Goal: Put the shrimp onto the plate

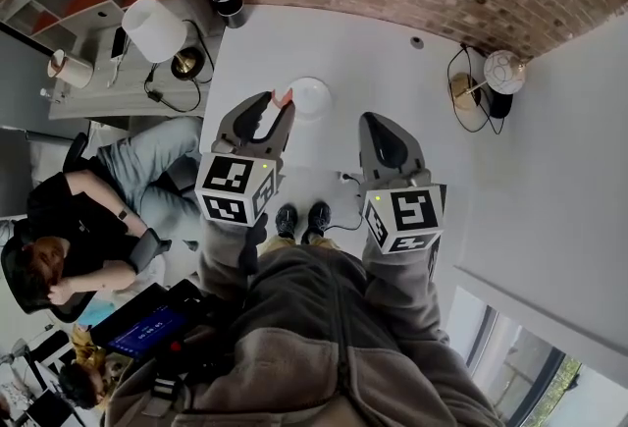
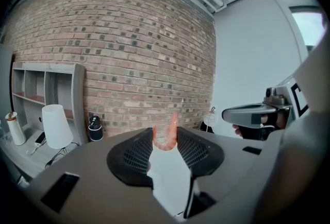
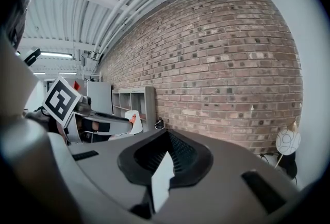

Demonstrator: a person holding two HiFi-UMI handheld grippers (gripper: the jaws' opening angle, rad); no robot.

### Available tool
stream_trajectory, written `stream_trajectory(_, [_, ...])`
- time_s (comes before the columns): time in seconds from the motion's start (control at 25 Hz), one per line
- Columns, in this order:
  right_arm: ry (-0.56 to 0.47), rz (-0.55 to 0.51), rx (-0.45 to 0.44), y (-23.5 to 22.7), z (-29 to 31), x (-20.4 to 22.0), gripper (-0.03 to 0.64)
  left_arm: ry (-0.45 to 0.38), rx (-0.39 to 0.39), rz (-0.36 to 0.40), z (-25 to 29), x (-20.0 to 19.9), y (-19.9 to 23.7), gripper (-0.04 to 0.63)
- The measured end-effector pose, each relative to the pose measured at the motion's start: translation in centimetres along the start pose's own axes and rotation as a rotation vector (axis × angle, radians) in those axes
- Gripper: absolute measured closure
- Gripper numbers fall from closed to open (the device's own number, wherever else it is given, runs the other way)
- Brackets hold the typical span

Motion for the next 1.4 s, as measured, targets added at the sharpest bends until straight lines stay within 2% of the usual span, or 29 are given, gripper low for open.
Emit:
stream_trajectory(0.2, [-0.001,0.000,-0.002,-0.2,0.0,-0.1,0.617,0.006,0.000,0.000,0.1,0.0,-0.2,0.442])
stream_trajectory(0.6, [0.033,0.040,0.010,-1.6,0.9,1.7,0.617,0.073,0.016,-0.010,2.1,2.0,-0.7,0.442])
stream_trajectory(0.96, [0.081,0.102,0.046,-4.4,2.8,5.2,0.617,0.187,0.021,0.024,6.4,6.5,-0.4,0.442])
stream_trajectory(1.4, [0.137,0.164,0.050,-7.0,5.7,9.3,0.617,0.320,0.027,0.042,10.7,11.7,0.4,0.442])
Point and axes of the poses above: the fingertips, and each gripper's own axes: z forward along the fingers, y to its left, x out of its underside, the point moved 6 cm from there along -z, backward along the fingers, and after that the axes turned 12 degrees about -x, right-handed, at the moved point
